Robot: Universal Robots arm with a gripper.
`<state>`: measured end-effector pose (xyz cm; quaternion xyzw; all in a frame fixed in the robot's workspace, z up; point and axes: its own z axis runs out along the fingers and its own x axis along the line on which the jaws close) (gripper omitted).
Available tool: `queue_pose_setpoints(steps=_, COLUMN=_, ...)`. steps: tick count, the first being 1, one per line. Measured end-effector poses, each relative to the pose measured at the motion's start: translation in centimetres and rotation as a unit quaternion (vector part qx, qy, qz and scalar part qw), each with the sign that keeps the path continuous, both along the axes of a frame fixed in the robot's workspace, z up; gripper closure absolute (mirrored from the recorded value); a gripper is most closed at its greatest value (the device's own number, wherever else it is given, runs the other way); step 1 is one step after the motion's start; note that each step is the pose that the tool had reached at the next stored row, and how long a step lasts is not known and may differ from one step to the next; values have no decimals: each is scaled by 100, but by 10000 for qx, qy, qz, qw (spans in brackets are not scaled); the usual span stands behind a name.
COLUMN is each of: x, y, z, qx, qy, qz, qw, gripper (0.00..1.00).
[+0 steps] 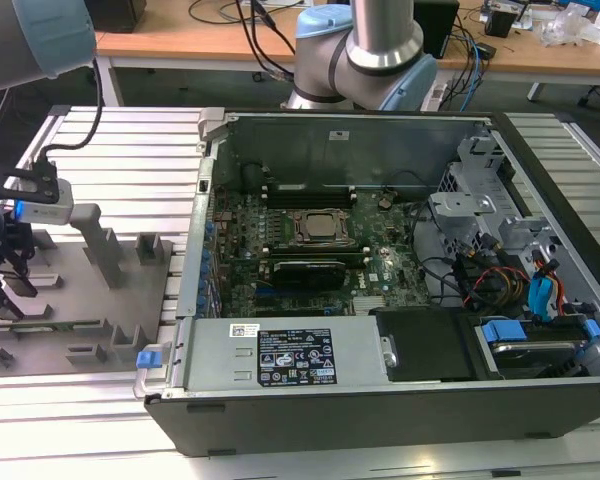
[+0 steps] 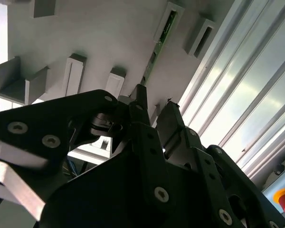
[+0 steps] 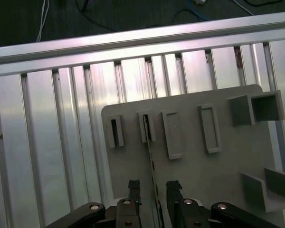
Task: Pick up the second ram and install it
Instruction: 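Pick up the second ram and move it above second insertion slot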
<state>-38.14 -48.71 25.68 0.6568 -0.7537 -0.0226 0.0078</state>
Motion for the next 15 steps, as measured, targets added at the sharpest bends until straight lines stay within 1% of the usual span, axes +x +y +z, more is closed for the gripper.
queue_pose_setpoints(steps=1, x=0, y=0, z=-29, qx=0, qy=0, qz=12, qw=10000, gripper=64)
queue_pose_setpoints(steps=3, x=4, y=0, z=-61, qx=-1, qy=0, qz=27, qw=10000, gripper=64)
queue_pose_setpoints(steps=4, x=11, y=0, z=-87, qx=-8, qy=0, qz=37, qw=10000, gripper=64)
queue_pose_setpoints(steps=5, x=23, y=0, z=-125, qx=-16, qy=0, qz=49, qw=10000, gripper=64)
queue_pose_setpoints(steps=6, x=35, y=0, z=-192, qx=-24, qy=0, qz=71, qw=10000, gripper=64)
queue_pose_setpoints(steps=7, x=35, y=0, z=-232, qx=-24, qy=0, qz=102, qw=9999, gripper=64)
queue_pose_setpoints(steps=10, x=28, y=1, z=-298, qx=-24, qy=0, qz=305, qw=9995, gripper=64)
queue_pose_setpoints(steps=13, x=21, y=4, z=-366, qx=-24, qy=0, qz=307, qw=9995, gripper=64)
queue_pose_setpoints(steps=15, x=18, y=15, z=-408, qx=-24, qy=0, qz=307, qw=9995, gripper=64)
